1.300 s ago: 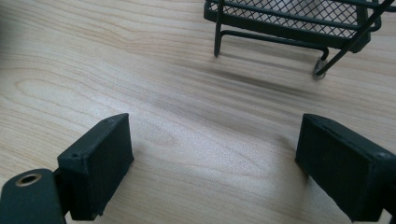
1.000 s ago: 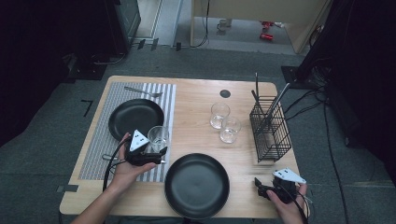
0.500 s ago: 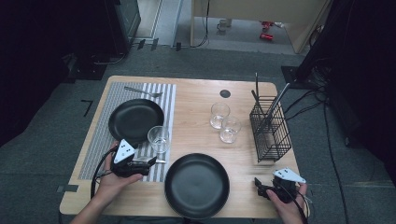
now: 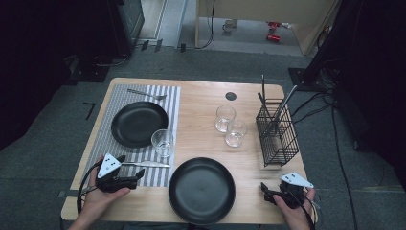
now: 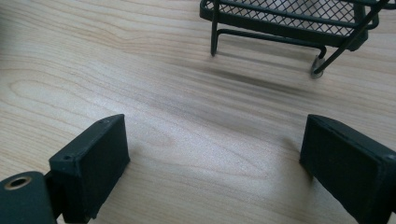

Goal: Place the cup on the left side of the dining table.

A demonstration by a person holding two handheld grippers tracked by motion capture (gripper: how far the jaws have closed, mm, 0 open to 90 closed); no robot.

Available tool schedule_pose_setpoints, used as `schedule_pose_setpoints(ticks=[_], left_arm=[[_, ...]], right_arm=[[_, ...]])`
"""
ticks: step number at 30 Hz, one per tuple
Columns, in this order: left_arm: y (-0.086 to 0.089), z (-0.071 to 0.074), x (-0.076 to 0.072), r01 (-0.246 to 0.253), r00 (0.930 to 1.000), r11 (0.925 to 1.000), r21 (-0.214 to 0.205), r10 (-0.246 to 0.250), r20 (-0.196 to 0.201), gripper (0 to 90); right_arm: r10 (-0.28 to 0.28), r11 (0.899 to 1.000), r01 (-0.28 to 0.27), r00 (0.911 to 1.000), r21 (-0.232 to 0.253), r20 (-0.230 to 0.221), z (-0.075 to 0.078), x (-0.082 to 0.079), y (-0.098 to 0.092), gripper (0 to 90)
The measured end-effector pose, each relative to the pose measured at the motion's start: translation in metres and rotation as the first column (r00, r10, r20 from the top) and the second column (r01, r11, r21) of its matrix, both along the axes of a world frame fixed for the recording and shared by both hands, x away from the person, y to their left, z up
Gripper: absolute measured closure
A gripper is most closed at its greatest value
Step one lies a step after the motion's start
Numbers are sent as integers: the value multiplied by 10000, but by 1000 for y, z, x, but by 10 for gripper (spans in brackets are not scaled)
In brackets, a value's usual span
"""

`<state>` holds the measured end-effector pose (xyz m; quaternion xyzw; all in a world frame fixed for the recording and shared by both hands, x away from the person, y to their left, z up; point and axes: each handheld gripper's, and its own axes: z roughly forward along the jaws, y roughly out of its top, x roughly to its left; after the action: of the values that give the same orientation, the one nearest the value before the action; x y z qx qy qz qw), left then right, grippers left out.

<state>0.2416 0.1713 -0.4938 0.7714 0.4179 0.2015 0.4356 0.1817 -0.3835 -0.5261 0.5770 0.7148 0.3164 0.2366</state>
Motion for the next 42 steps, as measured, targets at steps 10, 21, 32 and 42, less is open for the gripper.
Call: schedule_pose_setpoints(ticks=[10,21,32,42], left_arm=[[33,-7,-17,-1162,9924,9927,311,1173,-362,101],[74,-17,-27,-2384,9670,9686,705,2434,-749,101],[80,-23,-24,-2333,9646,9693,779,2408,-1077,101],[75,-25,-22,-2471,9575,9579,1461,2646,-1152,105]], right_arm=[[-43,10000,43,10000,5,-13,0,0,0,70],[-48,10000,48,10000,-2,-26,0,0,0,69],[-68,10000,68,10000,-4,-31,0,0,0,67],[-69,10000,69,10000,-3,-35,0,0,0,67]])
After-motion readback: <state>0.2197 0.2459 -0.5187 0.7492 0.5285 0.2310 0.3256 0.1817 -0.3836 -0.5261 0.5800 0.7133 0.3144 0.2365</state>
